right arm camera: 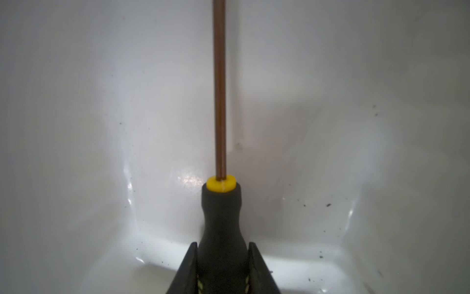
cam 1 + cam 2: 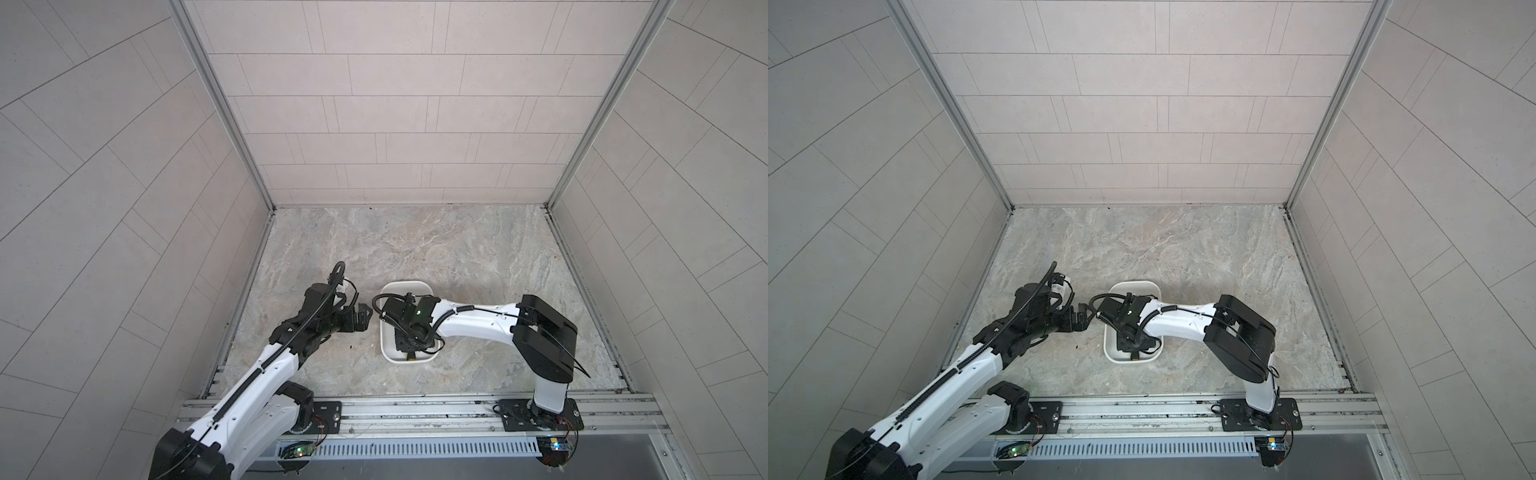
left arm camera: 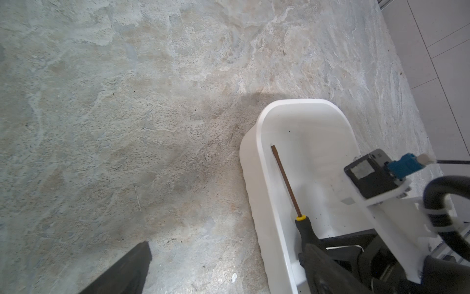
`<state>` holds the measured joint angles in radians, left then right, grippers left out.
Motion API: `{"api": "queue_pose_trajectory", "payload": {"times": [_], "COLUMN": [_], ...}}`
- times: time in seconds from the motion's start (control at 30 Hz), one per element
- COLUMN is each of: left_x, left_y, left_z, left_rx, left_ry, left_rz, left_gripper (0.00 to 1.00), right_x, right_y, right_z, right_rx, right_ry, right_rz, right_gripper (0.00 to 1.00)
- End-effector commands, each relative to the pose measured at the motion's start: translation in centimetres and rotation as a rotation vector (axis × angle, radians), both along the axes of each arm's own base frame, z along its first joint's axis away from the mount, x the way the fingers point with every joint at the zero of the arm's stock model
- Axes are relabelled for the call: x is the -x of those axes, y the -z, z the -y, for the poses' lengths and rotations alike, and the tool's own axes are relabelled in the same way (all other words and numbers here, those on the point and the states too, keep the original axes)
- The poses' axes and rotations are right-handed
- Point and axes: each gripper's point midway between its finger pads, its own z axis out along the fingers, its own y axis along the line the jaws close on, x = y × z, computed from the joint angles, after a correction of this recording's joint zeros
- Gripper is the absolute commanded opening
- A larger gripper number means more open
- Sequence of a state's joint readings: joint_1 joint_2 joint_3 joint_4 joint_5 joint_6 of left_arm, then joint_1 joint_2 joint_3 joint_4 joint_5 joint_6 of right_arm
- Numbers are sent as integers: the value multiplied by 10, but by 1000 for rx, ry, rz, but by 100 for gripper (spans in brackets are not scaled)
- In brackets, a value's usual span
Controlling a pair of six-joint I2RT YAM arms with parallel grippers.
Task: Put the screwdriver in the bin
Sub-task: Place the screwdriver into the bin.
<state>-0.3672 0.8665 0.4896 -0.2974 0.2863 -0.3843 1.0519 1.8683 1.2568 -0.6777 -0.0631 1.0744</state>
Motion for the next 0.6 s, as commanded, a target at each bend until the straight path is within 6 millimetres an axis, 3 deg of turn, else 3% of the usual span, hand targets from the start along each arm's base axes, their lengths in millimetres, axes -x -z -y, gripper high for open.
{"api": "queue_pose_trajectory", "payload": {"times": [0.0,0.13,0.37,0.57], "left_x": [-2,-2,-2,-2], "left_y": [-8,-8,-8,-9], "left_z": [0,0,0,-2], "left_rx": [-8,-8,-7,-12], "left_ry": [4,5,6,-2], "left_rz": [28,27,27,32], "left_gripper": [100,100,100,100], "right_x": [-4,-3,-3,-2], "right_y": [-4,-4,-11,-38], "right_z": [-3,-3,-1,5], "right_rx": [5,10,16,12], "right_ry": [7,0,-5,-24], "right_rz": [8,4,5,33], "right_gripper": [37,47,52,55]}}
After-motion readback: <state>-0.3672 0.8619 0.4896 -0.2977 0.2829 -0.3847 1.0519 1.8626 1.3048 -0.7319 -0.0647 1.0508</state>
